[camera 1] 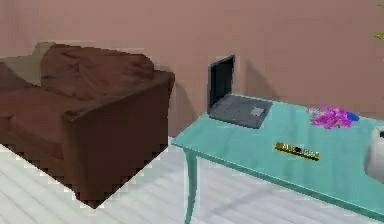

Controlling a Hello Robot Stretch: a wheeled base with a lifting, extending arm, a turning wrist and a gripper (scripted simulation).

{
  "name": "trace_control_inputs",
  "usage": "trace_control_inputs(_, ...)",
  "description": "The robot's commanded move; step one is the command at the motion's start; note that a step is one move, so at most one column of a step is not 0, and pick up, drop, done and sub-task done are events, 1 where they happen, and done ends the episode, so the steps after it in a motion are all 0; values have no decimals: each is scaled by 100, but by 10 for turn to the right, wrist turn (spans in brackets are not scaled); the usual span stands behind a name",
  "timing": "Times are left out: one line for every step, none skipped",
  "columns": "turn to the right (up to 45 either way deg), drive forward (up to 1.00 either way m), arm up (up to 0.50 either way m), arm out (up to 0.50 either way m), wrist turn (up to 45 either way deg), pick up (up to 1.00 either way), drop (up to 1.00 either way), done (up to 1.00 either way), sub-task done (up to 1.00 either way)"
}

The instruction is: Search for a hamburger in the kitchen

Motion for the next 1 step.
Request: trace_control_inputs(-450, 0, 0, 0, 0, 0, 0, 0, 0)
